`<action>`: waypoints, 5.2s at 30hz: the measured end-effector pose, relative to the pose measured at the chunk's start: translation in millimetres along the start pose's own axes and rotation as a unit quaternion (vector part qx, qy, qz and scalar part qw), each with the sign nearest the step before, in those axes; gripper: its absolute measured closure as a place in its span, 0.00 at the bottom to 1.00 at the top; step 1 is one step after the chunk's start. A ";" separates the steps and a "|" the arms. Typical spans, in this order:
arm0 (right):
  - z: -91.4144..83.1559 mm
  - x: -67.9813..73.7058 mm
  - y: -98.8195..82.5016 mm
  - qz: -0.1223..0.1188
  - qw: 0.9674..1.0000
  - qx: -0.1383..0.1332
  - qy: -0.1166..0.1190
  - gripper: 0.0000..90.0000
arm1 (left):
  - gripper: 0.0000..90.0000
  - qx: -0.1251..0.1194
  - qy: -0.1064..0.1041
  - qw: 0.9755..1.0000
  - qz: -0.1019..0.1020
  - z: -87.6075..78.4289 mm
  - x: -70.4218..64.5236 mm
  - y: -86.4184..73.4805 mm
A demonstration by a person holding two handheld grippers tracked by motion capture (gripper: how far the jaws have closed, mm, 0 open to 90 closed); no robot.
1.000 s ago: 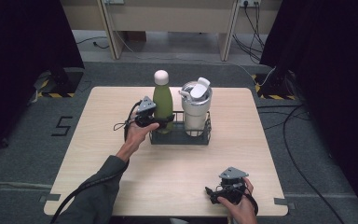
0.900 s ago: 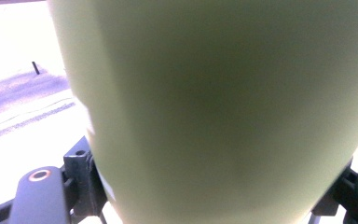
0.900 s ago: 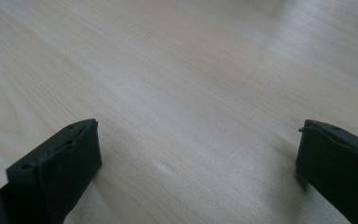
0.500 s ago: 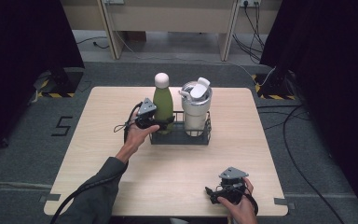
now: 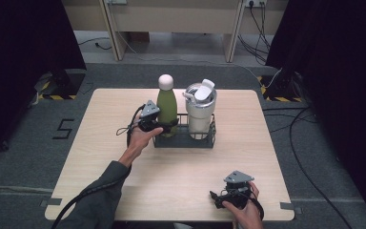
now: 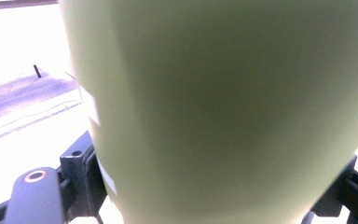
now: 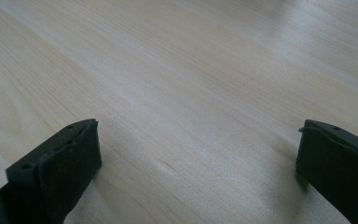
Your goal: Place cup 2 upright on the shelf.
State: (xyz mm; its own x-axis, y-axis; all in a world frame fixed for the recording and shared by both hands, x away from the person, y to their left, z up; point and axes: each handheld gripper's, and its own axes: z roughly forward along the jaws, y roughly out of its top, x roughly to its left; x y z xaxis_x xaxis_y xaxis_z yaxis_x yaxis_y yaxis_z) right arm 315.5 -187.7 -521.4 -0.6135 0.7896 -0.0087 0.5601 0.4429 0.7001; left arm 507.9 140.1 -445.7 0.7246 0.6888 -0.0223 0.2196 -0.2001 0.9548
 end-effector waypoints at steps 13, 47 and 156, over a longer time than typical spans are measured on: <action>0.0 0.0 0.0 0.000 1.000 0.000 0.000 0.00 | 0.17 -0.001 -0.003 1.000 -0.011 -6.1 1.6 1.3; 0.0 0.1 0.0 0.000 1.000 0.000 0.000 0.00 | 0.17 0.006 -0.012 1.000 -0.012 -25.7 3.5 1.0; 0.5 1.0 0.3 0.002 1.000 0.000 0.000 0.00 | 0.17 0.013 -0.037 0.998 -0.049 -118.5 -18.3 -39.0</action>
State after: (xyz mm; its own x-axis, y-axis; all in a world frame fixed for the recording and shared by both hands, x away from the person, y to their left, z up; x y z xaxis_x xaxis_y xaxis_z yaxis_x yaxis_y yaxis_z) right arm 315.4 -186.6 -521.5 -0.6110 0.7916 -0.0052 0.5631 0.4393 0.6999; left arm 408.7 217.8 -447.4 0.7449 0.6526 -0.1384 0.3085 -0.1531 0.9388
